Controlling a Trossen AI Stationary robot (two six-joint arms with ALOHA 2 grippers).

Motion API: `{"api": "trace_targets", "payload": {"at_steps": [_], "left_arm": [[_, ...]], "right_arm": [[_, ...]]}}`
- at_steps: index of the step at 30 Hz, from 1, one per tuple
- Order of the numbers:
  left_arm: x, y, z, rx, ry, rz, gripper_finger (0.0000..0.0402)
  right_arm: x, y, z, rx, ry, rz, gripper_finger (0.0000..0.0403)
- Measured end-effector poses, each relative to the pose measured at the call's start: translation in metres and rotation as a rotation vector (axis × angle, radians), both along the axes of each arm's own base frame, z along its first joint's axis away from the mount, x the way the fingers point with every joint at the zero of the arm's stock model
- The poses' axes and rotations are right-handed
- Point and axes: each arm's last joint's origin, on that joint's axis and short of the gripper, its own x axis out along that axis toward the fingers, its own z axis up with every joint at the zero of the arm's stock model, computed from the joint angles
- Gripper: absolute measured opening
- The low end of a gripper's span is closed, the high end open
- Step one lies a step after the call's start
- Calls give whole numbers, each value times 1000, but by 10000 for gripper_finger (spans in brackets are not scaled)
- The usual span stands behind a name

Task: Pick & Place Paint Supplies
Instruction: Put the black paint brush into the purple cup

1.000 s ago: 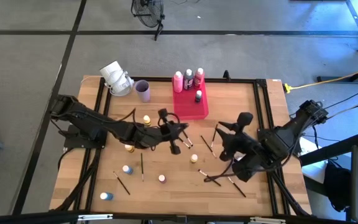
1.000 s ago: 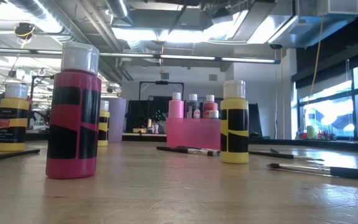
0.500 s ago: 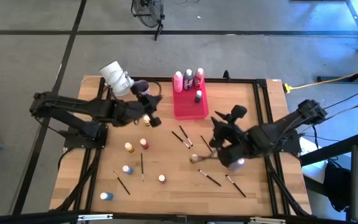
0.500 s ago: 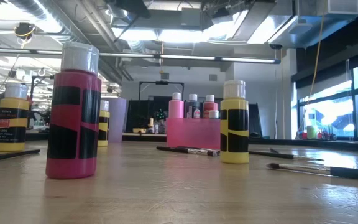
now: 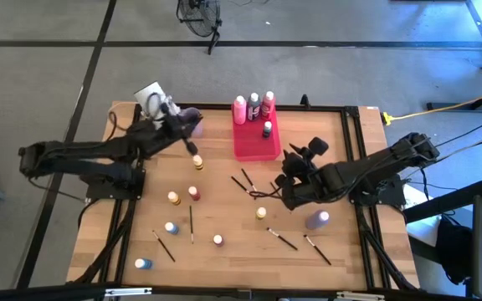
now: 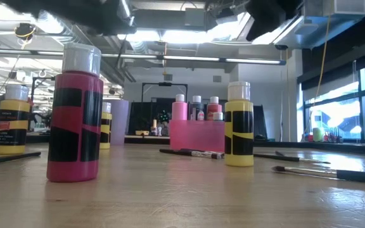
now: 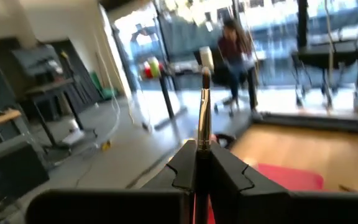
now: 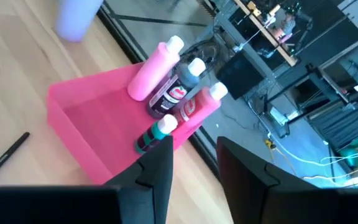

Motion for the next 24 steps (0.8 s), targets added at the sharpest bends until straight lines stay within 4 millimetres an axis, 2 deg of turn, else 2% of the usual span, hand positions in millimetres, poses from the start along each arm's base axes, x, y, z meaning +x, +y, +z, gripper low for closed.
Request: {"api": "trace_targets", "payload": {"at_steps": [6, 9, 17, 24], "left_arm": [[-28, 10, -33, 65, -239, 134, 19], [-34, 13, -41, 71, -314, 189, 19], [-31, 27, -49, 75, -309, 240, 19], [-29, 44, -61, 13, -317, 302, 20]], "right_arm": [[-3, 5, -10, -4, -10, 12, 128], [-4, 5, -13, -30, -8, 9, 128], [-5, 0, -26, -65, -16, -15, 128], [-4, -4, -27, -68, -15, -29, 128]]}}
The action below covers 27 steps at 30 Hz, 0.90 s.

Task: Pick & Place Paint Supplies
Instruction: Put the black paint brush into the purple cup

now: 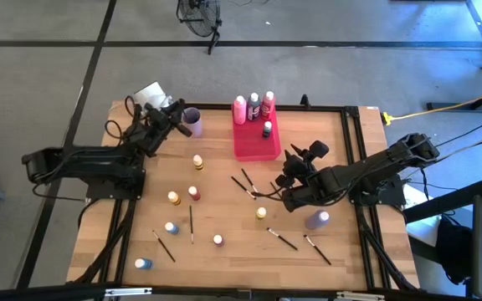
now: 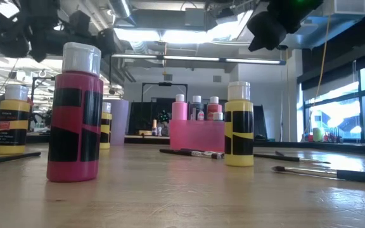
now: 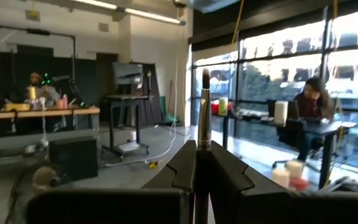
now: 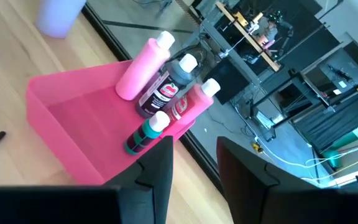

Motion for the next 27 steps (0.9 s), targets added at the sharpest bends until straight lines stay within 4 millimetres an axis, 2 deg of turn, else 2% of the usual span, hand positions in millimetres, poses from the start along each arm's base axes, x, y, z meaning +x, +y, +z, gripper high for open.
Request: {"api": "trace_targets", "payload": {"at_steps": [6, 14, 27], "left_arm": [[8, 9, -12, -18, 23, -63, 20], [10, 23, -26, -55, 15, -25, 20], [16, 27, -39, -102, 38, -19, 20]], "right_arm": [[1, -2, 0, 1, -4, -8, 128], [2, -5, 0, 13, 2, -16, 128], [1, -5, 0, 9, 13, -14, 128]]}}
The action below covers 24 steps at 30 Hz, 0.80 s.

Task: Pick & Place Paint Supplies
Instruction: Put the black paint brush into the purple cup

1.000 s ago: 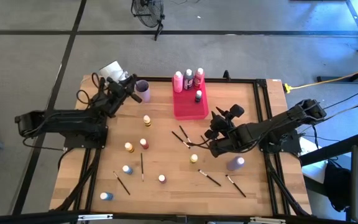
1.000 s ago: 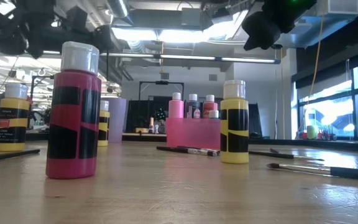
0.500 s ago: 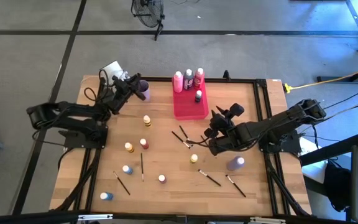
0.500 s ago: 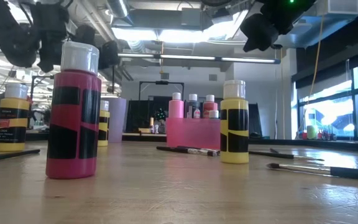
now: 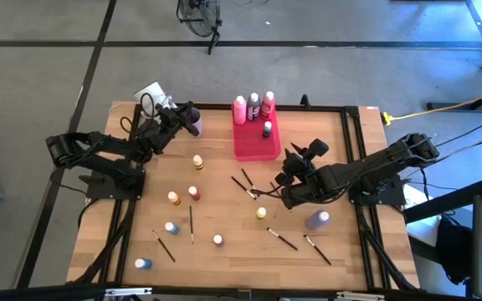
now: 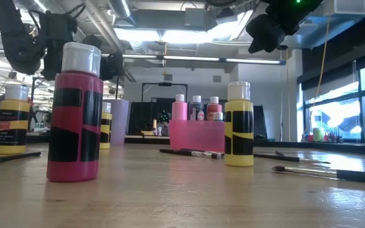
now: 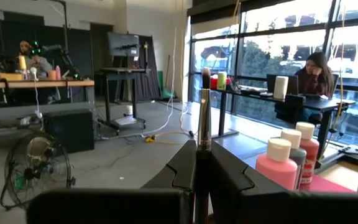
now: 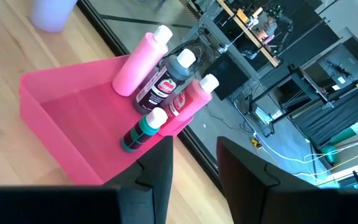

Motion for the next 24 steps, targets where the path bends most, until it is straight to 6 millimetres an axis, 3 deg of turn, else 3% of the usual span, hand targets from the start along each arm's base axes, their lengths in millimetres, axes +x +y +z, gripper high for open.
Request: {"api": "trace_targets", "payload": {"at_steps": [24], "left_arm": [[3, 3, -13, -58, 22, 15, 31]], "right_arm": [[0, 0, 0, 3, 5, 1, 127]]}}
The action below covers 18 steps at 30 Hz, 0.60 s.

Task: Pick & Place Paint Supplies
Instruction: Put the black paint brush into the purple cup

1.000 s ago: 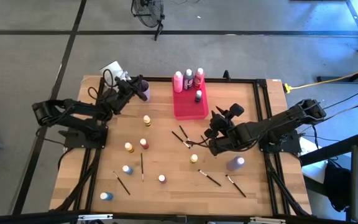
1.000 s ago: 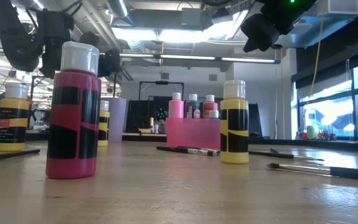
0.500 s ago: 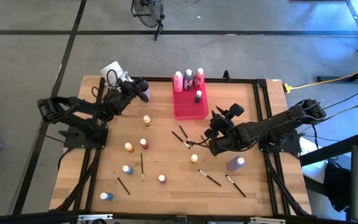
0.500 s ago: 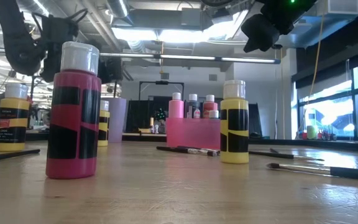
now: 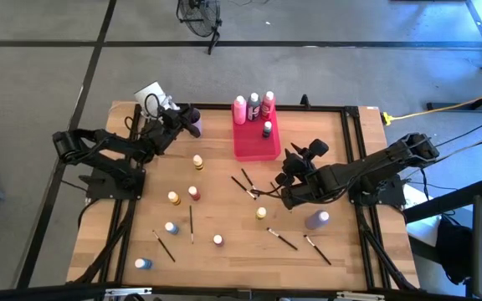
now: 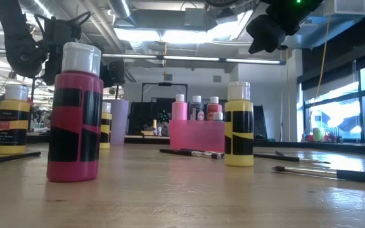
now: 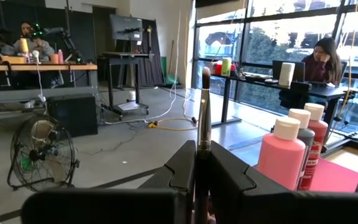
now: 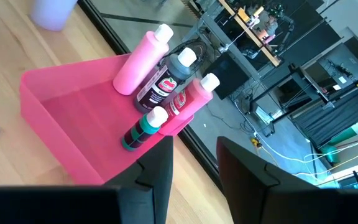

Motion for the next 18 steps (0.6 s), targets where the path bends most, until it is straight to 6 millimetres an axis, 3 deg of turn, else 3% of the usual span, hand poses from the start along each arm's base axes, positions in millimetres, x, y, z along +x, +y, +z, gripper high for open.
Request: {"api": "trace_targets", "payload": {"at_steps": [8, 18], "left_arm": [[0, 0, 0, -2, 1, 0, 32], [0, 0, -1, -18, -5, -2, 64]], "right_arm": [[0, 0, 0, 3, 1, 1, 127], [0, 0, 0, 5, -2, 1, 128]]}}
